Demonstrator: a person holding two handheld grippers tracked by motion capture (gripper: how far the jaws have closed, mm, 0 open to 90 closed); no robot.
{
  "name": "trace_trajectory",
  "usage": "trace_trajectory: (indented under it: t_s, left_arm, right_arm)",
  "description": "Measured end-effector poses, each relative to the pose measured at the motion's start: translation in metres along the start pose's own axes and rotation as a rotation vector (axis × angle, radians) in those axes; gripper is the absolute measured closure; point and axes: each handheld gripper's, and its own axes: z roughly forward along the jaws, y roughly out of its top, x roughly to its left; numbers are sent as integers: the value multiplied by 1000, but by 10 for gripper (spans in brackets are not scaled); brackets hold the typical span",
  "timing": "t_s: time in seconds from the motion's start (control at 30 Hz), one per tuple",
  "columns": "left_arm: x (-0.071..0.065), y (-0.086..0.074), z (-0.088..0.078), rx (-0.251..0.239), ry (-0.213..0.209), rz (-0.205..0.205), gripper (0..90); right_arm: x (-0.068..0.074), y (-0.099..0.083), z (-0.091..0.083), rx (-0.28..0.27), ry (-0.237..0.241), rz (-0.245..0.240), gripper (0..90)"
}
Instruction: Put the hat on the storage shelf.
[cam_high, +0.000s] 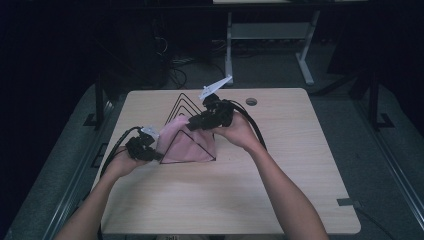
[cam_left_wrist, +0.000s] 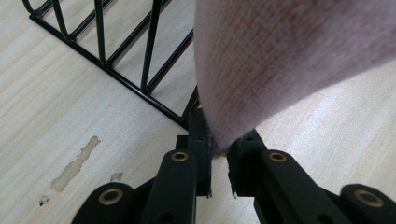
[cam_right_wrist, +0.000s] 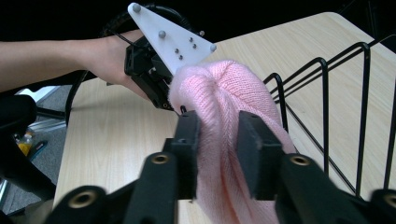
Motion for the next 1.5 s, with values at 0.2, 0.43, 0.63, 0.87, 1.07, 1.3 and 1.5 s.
trace_trajectory:
  t_s: [0.2,0.43,0.63,0.87,1.07,1.3,1.5]
  left_arm:
    - [0,-1,-4,0,9,0,739]
    - [-3,-2,-12,-21,18,-5,692]
    - [-3,-4,-18,-39,24,-6,673]
    - [-4,-7,-22,-65,26,-28,658]
    - [-3,-9,-25,-75,22,-40,632]
    - [-3,-10,-26,-81,20,-42,612]
    - [-2,-14,-27,-87,21,-53,573]
  right_arm:
    - [0,-6,-12,-43,-28,6,566]
    - [-2,-21,-29,-55,-53,49,520]
    - [-8,-34,-44,-79,-90,81,484]
    - [-14,-52,-60,-90,-141,113,405]
    - [-19,-68,-72,-83,-168,150,369]
    - [-23,-84,-83,-85,-197,188,356]
    - [-25,-99,-93,-85,-224,212,352]
